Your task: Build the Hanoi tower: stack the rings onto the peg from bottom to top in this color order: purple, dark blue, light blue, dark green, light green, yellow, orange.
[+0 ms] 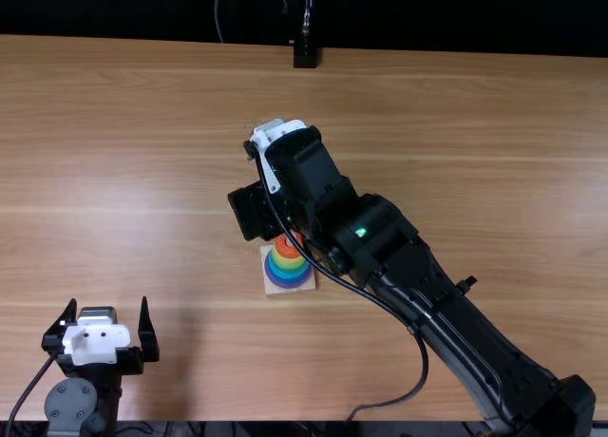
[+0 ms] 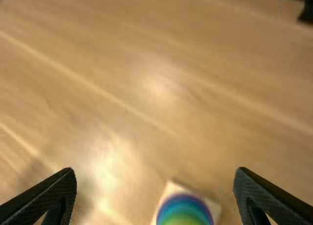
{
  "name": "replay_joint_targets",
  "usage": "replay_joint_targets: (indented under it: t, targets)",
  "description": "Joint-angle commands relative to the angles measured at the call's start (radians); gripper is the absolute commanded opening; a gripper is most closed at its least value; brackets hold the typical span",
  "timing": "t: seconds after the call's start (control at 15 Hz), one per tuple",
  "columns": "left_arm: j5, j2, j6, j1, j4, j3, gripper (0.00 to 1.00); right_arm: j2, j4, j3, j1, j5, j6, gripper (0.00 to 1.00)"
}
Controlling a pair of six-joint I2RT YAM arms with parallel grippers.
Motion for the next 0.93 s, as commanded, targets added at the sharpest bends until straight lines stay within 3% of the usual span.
replay_joint_targets:
  t: [0.0, 0.07, 0.13, 0.33, 0.53, 0.73, 0.8, 0.87]
  targets:
    - [0.0, -0.012, 0.005, 0.008, -0.079, -0.104, 1.0, -0.082, 0.056, -0.088, -0.095, 0.024, -0.006, 1.0]
    - [0.0, -0.012, 0.005, 0.008, -0.079, -0.104, 1.0, -0.139, 0.153, -0.167, -0.166, 0.046, -0.015, 1.0]
    - [0.0, -0.012, 0.005, 0.008, -0.079, -0.104, 1.0, -0.193, 0.262, -0.256, -0.221, 0.052, -0.05, 1.0]
    - [0.0, -0.012, 0.005, 0.008, -0.079, -0.104, 1.0, -0.355, 0.535, -0.558, -0.365, 0.048, -0.209, 1.0]
    - [0.0, -0.012, 0.005, 0.008, -0.079, -0.104, 1.0, -0.602, 0.571, -0.75, -0.515, 0.032, -0.22, 1.0]
    - [0.0, -0.012, 0.005, 0.008, -0.079, -0.104, 1.0, -0.765, 0.573, -0.897, -0.581, 0.03, -0.22, 1.0]
    - [0.0, -0.012, 0.005, 0.008, -0.079, -0.104, 1.0, -0.819, 0.573, -0.931, -0.614, 0.019, -0.22, 1.0]
    - [0.0, -0.012, 0.005, 0.008, -0.079, -0.104, 1.0, -0.875, 0.569, -0.957, -0.629, -0.02, -0.22, 1.0]
